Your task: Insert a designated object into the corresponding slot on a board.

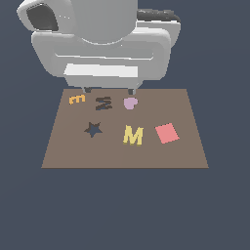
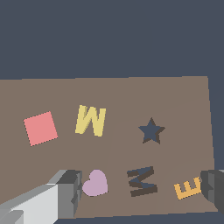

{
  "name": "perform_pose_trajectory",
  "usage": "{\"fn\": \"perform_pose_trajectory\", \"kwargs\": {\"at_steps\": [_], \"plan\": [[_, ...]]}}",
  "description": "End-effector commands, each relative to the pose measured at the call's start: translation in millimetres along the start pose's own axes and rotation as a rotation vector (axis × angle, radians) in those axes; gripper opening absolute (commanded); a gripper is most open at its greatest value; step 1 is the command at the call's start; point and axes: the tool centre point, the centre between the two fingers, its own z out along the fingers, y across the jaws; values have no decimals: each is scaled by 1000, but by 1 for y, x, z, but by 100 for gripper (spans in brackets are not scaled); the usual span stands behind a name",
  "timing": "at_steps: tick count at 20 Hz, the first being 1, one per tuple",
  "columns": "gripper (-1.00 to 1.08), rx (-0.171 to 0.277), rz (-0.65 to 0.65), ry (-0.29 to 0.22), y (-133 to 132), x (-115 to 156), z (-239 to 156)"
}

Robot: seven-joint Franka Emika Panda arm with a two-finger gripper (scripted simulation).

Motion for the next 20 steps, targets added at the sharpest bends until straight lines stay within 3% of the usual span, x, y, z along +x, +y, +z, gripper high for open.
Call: {"fn": "perform_pose_trajectory", "kwargs": {"at_steps": [1,10,20], "plan": [[100,0,0,0,0,0,0],[100,3,23,-10,-10,4,24],[100,12,95,-39,-42,17,99]]}}
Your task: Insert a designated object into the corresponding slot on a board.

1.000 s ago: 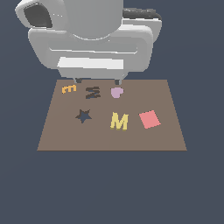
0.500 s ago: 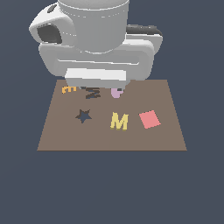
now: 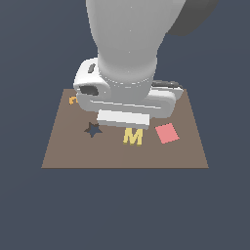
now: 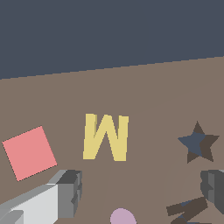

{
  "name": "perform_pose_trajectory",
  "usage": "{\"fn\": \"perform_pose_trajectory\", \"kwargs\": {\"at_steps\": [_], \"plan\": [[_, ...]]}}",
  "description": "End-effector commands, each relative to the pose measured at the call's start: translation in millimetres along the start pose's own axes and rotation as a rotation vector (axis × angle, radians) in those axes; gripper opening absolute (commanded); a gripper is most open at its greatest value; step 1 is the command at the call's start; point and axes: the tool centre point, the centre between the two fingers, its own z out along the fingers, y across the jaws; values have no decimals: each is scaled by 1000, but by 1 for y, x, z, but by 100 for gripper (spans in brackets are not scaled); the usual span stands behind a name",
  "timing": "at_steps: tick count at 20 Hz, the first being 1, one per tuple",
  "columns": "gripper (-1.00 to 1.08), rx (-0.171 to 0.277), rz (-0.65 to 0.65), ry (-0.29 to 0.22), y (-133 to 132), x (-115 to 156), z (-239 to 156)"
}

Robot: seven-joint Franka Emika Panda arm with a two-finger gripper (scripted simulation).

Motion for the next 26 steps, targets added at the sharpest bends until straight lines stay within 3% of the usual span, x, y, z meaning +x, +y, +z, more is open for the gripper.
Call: {"fn": "perform_pose_trajectory", "kwargs": {"at_steps": [1,10,26], "plan": [[100,2,19,-8,-8,3,20],[100,8,59,-24,-26,13,61],[100,9,63,-26,-28,14,78]]}}
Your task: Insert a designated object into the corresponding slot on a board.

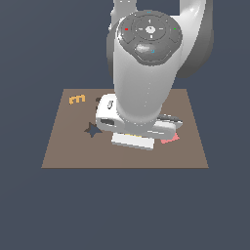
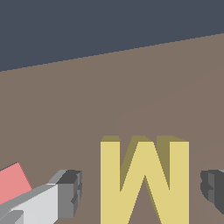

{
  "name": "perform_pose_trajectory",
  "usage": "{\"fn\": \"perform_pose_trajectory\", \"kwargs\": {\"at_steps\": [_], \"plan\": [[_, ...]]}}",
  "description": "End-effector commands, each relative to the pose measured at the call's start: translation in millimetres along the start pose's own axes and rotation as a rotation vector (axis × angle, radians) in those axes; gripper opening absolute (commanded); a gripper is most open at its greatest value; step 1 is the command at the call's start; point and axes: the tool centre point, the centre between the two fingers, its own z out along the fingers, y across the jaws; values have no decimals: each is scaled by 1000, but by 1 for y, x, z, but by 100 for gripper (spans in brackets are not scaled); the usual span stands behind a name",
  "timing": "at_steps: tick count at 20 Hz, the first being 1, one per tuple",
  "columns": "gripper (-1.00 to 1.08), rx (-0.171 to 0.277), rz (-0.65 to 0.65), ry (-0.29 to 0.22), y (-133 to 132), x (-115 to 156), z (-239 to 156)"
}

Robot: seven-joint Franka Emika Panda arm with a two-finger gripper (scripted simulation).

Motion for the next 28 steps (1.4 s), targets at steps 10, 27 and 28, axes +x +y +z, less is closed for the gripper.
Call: {"fn": "perform_pose_trajectory", "kwargs": {"at_steps": [10,27,28], "plan": [[-100,0,0,-1,0,-1,12],[-100,0,-40,-1,0,-5,8],[-100,0,-52,-1,-1,-6,8]]}}
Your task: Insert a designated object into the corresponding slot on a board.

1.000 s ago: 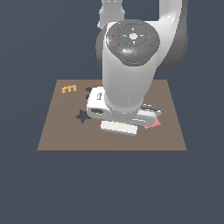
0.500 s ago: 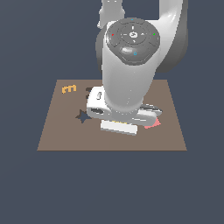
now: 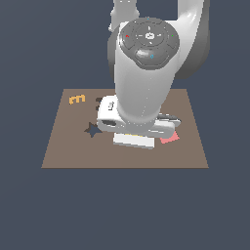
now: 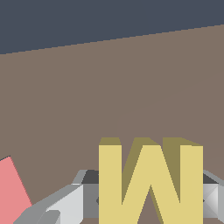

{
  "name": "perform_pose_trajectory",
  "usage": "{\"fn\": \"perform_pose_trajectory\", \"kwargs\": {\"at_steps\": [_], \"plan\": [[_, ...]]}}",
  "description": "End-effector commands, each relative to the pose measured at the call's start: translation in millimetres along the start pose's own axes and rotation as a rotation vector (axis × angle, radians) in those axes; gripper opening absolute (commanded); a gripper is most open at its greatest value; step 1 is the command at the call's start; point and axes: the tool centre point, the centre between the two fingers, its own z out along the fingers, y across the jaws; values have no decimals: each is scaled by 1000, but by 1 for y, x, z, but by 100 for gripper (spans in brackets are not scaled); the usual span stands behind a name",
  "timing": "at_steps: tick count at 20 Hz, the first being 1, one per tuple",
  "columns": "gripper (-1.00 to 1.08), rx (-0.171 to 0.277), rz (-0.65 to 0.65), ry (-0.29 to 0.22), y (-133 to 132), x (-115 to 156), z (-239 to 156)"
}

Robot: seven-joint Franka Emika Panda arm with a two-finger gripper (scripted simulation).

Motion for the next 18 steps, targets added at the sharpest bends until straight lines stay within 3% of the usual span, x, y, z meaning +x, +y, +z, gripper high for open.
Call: {"fn": "perform_pose_trajectory", "kwargs": {"at_steps": [1,9,18], "plan": [[-100,0,-29,1,-1,-3,0],[-100,0,-193,1,-1,-20,-1],[-100,0,-491,1,5,-52,-2]]}}
